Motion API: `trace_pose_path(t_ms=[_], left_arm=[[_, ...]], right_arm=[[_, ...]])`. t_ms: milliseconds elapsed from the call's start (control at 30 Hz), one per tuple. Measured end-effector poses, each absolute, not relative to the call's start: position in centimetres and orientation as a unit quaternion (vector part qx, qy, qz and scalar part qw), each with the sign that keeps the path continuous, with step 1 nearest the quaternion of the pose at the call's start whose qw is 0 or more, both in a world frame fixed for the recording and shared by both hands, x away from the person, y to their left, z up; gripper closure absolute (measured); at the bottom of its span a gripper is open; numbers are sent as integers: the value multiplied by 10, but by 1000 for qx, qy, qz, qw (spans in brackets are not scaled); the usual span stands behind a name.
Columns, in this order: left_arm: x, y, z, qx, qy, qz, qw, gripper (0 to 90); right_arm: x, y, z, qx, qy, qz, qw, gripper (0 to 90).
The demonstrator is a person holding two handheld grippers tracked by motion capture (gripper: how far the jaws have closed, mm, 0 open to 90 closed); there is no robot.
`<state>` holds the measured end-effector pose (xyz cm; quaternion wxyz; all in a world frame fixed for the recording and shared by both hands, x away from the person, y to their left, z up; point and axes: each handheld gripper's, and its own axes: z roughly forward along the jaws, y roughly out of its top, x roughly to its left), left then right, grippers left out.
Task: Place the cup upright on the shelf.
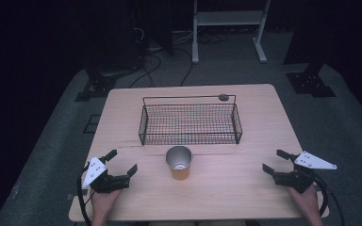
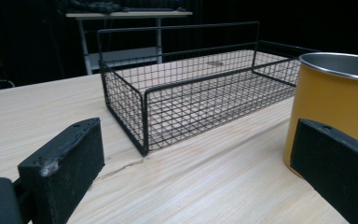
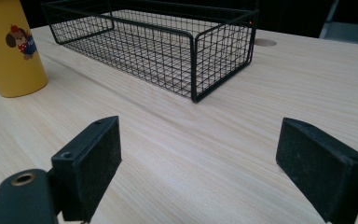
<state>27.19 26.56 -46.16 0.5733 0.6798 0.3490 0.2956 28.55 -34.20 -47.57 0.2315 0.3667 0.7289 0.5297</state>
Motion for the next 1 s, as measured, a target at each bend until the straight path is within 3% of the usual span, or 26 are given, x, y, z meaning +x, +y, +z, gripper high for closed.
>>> trace_pose_path(t_ms=[1000], left_arm=[[271, 248, -462, 695, 310, 257, 595, 10]], right_arm=[[285, -340, -476, 368, 731, 524, 235, 129]])
